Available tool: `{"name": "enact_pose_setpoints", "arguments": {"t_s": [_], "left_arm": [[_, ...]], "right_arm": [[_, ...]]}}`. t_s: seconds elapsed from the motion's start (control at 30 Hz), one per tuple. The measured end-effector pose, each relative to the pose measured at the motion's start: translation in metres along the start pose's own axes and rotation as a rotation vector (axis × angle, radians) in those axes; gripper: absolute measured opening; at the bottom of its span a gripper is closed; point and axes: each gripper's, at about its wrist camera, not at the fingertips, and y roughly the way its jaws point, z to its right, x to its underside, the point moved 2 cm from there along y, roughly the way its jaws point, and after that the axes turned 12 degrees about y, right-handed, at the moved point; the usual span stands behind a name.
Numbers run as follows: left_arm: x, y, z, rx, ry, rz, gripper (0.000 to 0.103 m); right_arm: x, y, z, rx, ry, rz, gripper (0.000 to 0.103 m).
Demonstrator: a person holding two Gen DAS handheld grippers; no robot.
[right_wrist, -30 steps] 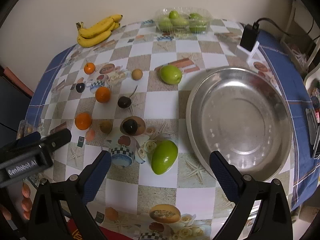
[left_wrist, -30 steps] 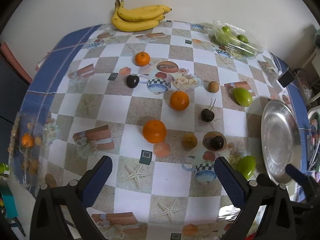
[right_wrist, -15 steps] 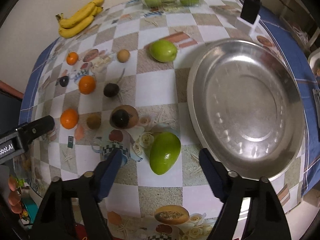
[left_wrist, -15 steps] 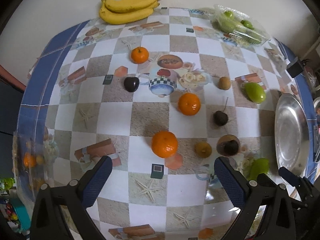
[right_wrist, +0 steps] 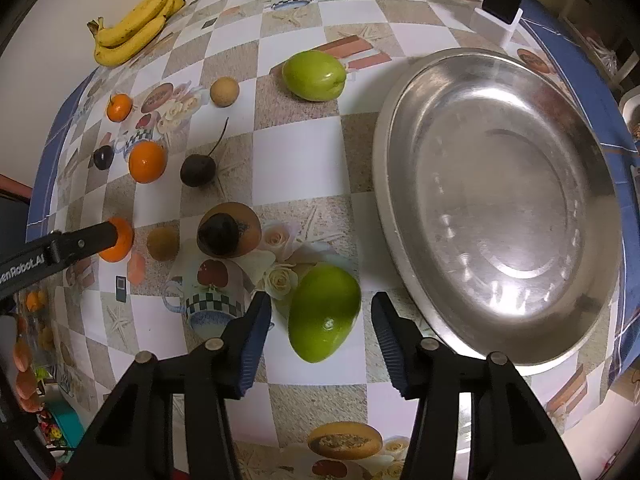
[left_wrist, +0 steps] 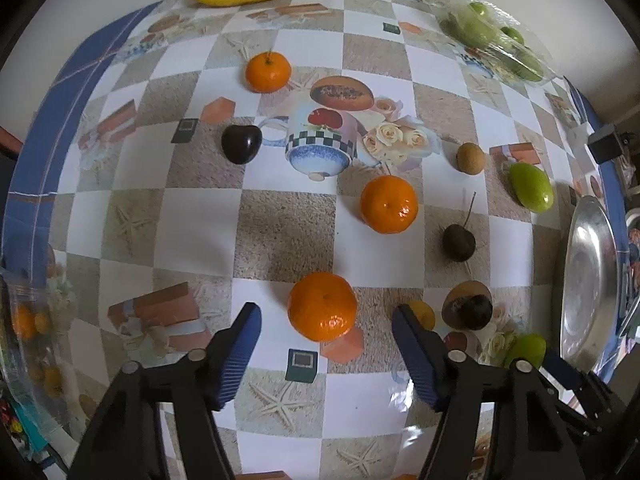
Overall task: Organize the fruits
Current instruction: 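Grasp the mandarin orange with the left tool while the right tool grasps a green mango, then carry both fruits over the steel bowl and open both tools to drop them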
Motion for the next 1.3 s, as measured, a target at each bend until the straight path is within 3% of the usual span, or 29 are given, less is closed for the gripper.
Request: {"name": "enact_pose_setpoints", "arguments": {"t_s": [0.17, 0.37, 0.83, 1.17, 1.3], "left_arm": [[-0.005, 0.008, -0.006, -0.001, -0.014, -0.017, 0.062], [-0.008, 0.015, -0.011, 0.006, -0.036, -0.029, 0.042], [-0.009, -0.011, -0.004, -0.017, -0.043, 0.006, 0.041], [-0.022, -0.038, 0.051, 0.002, 0.021, 0.07, 0.041], [-0.01, -0.055, 0.071, 0.021, 0.054, 0.089, 0.041]], "right_arm": [[0.0, 0.004, -0.001, 0.015, -0.006, -0.005, 0.041], [-0.001, 0.007, -0.003, 0.016, -0.011, 0.001, 0.041], [0.002, -0.015, -0.003, -0.025, -0.024, 0.038, 0.04], [-0.008, -0.045, 0.005, -0.061, -0.011, 0.106, 0.039], [-0.015, -0.051, 0.018, -0.05, 0.01, 0.126, 0.04]]}}
